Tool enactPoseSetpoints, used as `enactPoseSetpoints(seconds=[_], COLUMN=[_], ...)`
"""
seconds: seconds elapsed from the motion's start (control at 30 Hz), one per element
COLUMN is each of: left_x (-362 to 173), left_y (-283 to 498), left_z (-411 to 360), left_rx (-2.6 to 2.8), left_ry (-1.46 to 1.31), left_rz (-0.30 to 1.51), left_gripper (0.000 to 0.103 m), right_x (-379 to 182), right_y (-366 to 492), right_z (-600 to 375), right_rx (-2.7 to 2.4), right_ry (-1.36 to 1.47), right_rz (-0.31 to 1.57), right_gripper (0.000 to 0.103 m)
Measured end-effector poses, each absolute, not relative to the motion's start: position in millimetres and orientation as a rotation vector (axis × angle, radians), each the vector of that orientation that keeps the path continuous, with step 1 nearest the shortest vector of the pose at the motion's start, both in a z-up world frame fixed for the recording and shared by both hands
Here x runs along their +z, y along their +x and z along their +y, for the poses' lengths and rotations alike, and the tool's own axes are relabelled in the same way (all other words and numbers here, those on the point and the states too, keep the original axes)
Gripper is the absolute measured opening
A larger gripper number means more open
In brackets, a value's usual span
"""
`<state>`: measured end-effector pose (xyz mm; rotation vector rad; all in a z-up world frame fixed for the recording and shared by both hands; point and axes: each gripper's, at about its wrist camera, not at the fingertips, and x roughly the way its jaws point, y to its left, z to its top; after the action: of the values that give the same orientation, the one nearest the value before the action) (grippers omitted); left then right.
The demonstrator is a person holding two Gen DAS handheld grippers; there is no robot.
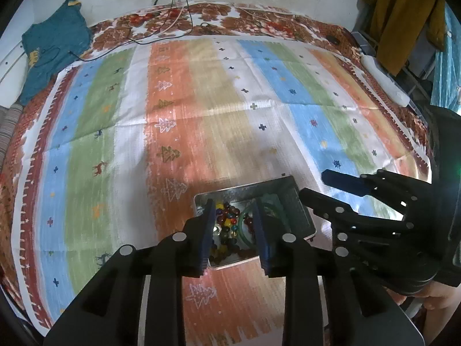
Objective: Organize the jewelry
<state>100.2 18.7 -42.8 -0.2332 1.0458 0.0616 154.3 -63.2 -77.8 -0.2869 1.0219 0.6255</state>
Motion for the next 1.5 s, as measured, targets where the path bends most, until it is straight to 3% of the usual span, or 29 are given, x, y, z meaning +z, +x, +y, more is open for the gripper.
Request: enactPoseSetpoints(seconds=[0.1,0.2,0.47,0.8,1.2,1.27,1.5], left_x=[-41.8,-38.6,-34.8,-30.0,-21.9,-21.6,-18.9], left_y=[94.2,86.0,62.2,41.2,16.8,12.5,3.8], left_z=[18.2,16.5,9.4,10.5,1.9,-0.6,-3.6], left_rx=[0.064,0.054,0.028,0.032,-0.006,-0.009,0.013], left_ry=[-0.231,-0.233,-0.226,-0.221,-0.231,-0.226,-0.220], left_rz=[1.043,1.032,1.008,0.980,0.918,0.910,0.888], left_gripper=[0.031,0.036,0.050,0.065,0.097,0.097,0.097], right_x=[-73.5,-69.8,-62.5,-56.1,-50.0,-48.5,-43.5], right_y=[147.0,139.6,125.9,105.7,86.8,84.3,77.3], right_z=[-68.8,-73.1,-78.9,-91.9,-107.2,-108.7,-112.3], right_rx=[0.626,0.650,0.654,0.683,0.682,0.681,0.671], right_ry=[-0.285,-0.272,-0.286,-0.295,-0.291,-0.289,-0.296], right_rz=[1.008,1.005,0.982,0.952,0.908,0.896,0.852], right_gripper=[0.043,0.054,0.056,0.071,0.087,0.094,0.098])
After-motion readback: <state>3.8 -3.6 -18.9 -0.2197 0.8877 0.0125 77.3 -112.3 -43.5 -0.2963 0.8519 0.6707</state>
